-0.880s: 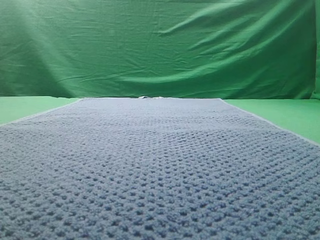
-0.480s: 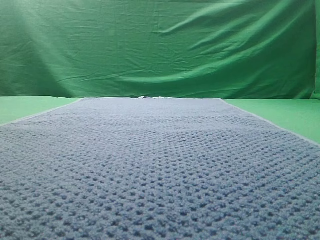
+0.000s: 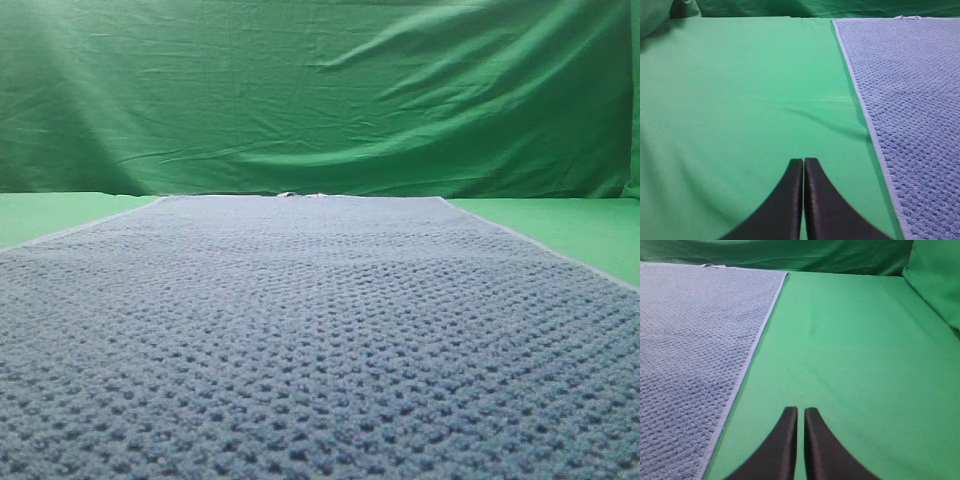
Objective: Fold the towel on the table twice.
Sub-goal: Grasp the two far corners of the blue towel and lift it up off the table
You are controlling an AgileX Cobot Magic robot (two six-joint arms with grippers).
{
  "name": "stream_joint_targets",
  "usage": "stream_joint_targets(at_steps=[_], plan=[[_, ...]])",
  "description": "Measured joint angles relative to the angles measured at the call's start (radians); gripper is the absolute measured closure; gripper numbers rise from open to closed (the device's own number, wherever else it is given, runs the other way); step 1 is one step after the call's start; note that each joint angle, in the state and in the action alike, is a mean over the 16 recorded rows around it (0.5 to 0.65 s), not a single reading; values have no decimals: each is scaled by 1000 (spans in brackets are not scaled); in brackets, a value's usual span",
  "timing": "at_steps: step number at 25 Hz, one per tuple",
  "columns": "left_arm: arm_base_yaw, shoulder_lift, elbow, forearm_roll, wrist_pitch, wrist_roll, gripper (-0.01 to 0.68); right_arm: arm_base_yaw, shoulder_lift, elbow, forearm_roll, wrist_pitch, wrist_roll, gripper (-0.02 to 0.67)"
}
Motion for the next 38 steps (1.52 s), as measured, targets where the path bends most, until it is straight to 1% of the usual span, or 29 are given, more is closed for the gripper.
stream_joint_targets(at_steps=[5,9,13,18,22,25,27,30,34,38], plan=[[0,0,0,-8,-4,0,673,0,0,0,2,-2,0,649],[0,0,0,-20,-48,0,673,0,0,0,11,-20,0,649],[0,0,0,-33,-156,0,673,0,0,0,37,-63,0,649],[0,0,0,-48,-347,-6,673,0,0,0,84,-125,1,649],[0,0,-1,-54,-493,-58,673,0,0,1,134,-183,2,649],[0,0,-12,-50,-542,-122,673,0,0,-2,171,-221,4,649],[0,2,-29,-46,-541,-170,673,0,0,-10,190,-235,5,649],[0,16,-69,-40,-496,-245,673,0,8,-39,212,-239,1,649],[0,60,-147,-31,-374,-330,673,0,52,-105,233,-206,-23,649],[-1,126,-236,-22,-241,-348,673,0,134,-190,240,-137,-60,649]])
